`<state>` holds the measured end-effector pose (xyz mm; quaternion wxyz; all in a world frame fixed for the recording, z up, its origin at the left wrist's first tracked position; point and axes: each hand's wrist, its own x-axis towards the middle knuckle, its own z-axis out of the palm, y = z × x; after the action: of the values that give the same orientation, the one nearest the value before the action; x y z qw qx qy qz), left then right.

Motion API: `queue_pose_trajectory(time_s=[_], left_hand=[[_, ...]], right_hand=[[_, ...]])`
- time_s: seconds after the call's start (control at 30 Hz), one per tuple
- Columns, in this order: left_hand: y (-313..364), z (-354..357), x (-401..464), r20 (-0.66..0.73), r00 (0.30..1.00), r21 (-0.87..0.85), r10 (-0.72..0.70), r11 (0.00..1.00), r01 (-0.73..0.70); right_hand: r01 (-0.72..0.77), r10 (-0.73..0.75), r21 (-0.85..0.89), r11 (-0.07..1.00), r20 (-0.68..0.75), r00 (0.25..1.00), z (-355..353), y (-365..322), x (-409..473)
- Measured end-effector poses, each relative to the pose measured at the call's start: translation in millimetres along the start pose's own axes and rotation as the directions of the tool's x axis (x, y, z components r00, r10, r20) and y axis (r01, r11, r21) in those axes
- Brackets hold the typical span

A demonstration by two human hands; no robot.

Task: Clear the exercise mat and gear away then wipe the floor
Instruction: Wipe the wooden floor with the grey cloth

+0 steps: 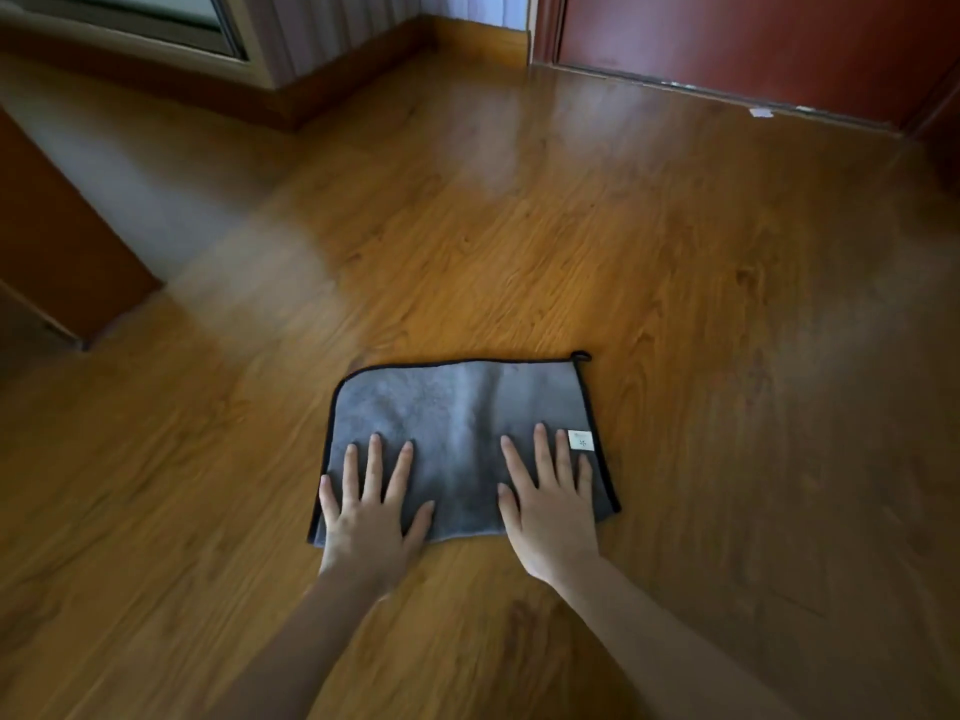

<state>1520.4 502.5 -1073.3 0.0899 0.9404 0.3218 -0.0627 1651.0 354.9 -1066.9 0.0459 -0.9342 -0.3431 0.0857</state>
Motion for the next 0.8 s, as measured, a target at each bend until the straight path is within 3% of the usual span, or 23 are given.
queue_pose_trajectory(time_s=[0.23,0.47,0.57,0.8], left_hand=[[-99,-4,-49,-0.029,0.976,0.017,-0.216,0.976,0.217],[-92,0,-88,0.032,0.960,0.036,-0.277,0.961,0.276],[-75,4,-97,0.046,0.964,0.054,-0.262,0.964,0.260],[-31,12,-82,0.002,0.995,0.094,-0.101,0.991,0.100]], right_hand=[[0.293,-0.294,0.018,0.956,0.034,0.955,15,-104,5],[0.506,-0.510,0.065,0.860,0.047,0.859,24,-125,-31],[0.530,-0.534,0.073,0.845,0.052,0.844,23,-110,-42],[0.453,-0.456,0.075,0.888,0.021,0.890,17,-63,-57]])
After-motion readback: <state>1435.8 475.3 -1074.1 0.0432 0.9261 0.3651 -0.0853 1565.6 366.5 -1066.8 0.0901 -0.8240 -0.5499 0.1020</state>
